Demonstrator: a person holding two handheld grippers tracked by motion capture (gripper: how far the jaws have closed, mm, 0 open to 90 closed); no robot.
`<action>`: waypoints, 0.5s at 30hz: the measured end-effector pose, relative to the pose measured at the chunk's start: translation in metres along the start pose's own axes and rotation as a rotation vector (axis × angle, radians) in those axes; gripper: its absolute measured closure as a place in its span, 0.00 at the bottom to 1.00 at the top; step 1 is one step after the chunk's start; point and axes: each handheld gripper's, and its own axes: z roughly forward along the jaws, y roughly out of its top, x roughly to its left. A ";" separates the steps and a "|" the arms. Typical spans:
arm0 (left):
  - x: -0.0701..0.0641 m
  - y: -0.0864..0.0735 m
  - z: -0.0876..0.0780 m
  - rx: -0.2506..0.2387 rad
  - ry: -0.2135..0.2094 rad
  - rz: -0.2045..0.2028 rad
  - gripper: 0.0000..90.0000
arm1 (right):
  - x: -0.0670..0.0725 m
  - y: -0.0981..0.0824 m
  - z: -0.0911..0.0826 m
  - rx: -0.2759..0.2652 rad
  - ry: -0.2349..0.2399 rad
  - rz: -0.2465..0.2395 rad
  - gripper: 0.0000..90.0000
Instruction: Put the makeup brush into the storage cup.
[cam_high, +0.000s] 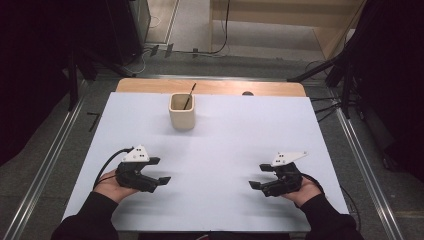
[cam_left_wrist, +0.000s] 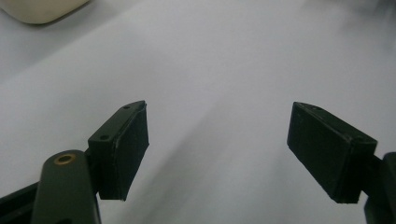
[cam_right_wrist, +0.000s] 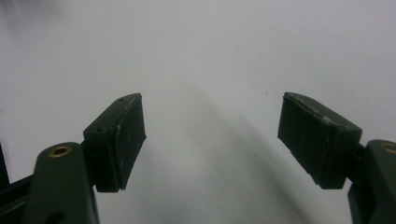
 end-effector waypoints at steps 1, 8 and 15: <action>0.000 0.000 0.000 -0.002 -0.002 0.001 0.24 | 0.000 0.000 0.000 -0.001 -0.001 -0.002 0.27; 0.001 0.000 0.000 0.000 0.006 -0.009 0.24 | 0.000 0.001 0.000 -0.004 -0.007 0.002 0.27; 0.000 0.000 0.001 0.005 0.004 -0.014 0.24 | 0.000 0.001 0.000 -0.003 -0.005 -0.001 0.27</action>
